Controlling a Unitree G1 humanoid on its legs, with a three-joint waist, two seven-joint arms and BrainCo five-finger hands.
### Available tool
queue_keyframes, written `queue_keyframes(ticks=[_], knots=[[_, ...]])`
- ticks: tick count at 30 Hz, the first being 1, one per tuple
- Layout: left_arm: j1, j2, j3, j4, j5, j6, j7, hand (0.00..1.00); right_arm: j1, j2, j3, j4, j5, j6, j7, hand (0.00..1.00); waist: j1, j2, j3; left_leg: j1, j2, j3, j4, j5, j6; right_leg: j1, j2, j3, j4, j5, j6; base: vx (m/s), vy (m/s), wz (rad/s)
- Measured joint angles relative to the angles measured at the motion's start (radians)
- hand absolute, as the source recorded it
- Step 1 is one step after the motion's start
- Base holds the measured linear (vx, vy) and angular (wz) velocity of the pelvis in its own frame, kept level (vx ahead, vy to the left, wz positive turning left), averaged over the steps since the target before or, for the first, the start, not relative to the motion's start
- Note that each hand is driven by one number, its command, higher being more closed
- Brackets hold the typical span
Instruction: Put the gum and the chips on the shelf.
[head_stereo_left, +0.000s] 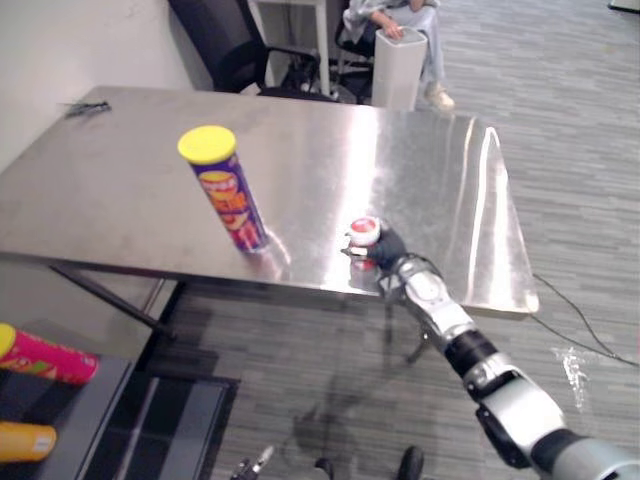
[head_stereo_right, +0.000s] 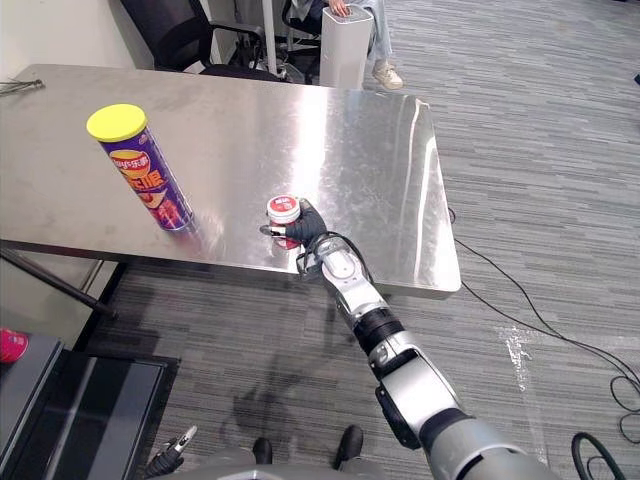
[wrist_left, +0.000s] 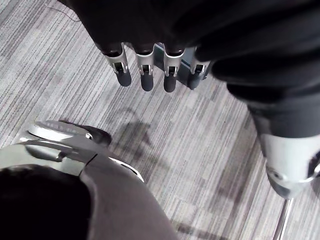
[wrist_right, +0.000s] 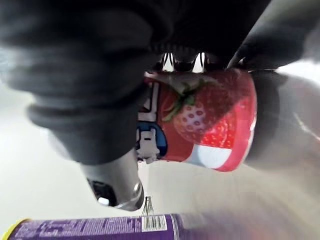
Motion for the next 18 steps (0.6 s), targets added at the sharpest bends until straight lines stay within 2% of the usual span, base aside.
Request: queue_keyframes(ticks=[10,15,18], knots=[[-0.005,0.002,-0.005,-0.001,0.001,0.001,0.003,0.00,0.006,0.012,0.046,-0.015,-0.002,0.002,0.021,1.00,-0.001,-0.008,0.011,0.021,0.001,0.003,-0.007,0.000,0.000,0.016,0.001,0.004,0.000,0.000,0.000,-0.01,-0.002,0.00],[-0.006,0.008,-0.004,-0.001,0.005,0.001,0.005,0.00,0.067,-0.006,0.041,-0.149,-0.002,0.009,0.018,1.00,-0.002,-0.008,0.011,0.021,0.003,0.007,-0.007,0.000,-0.001,0.014,0.003,0.007,0.000,0.000,0.000,0.00,0.000,0.00],[-0.006,0.008,-0.001,-0.001,0.007,0.001,0.006,0.00,0.103,-0.037,0.022,-0.302,-0.002,0.007,0.010,1.00,-0.004,-0.008,0.011,0.024,0.003,0.013,-0.007,-0.001,-0.001,0.014,0.003,0.011,0.000,0.000,0.000,0.00,-0.001,-0.04]])
